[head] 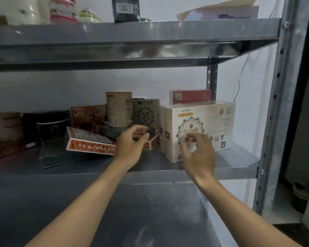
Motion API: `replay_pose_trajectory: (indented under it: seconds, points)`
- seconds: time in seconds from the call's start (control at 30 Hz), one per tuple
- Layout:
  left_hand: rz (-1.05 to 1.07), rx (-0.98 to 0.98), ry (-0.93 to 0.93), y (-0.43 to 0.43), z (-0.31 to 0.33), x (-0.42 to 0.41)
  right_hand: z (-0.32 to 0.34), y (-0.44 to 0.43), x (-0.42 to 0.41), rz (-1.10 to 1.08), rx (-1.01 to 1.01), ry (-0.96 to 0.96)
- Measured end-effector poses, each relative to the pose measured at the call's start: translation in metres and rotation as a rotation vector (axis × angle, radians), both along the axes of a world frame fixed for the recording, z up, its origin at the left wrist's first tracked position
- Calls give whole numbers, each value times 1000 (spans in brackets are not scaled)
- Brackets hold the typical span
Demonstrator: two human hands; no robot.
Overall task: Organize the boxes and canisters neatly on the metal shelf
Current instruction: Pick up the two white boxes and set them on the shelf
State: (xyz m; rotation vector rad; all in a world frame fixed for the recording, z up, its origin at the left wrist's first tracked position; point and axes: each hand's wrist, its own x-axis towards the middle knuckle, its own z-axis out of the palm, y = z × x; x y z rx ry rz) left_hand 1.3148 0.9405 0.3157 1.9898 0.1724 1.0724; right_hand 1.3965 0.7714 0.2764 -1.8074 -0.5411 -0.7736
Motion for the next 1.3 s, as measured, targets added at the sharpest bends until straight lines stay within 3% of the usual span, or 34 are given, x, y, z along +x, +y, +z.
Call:
replay_pose_trajectory:
  seconds: [0.23,0.37,0.57,0.73,0.9,1.07,1.3]
  points:
    - [160,30,18,33,11,-54,15,42,-45,220,-146,-122]
    - [282,80,73,61,14,-74,23,70,-58,340,-197,-24]
    - [402,316,160,108,23,-94,42,111,-64,367,-173,128]
    - [275,307,276,159,28,-87,62,149,-56,395,-30,169]
    - [26,462,396,200,16,-74,84,187,-30,318,44,300]
    - [-58,584,397,220,15,-74,99,213,1,309,59,473]
    - [-191,474,353,242,16,-91,109,241,29,352,27,496]
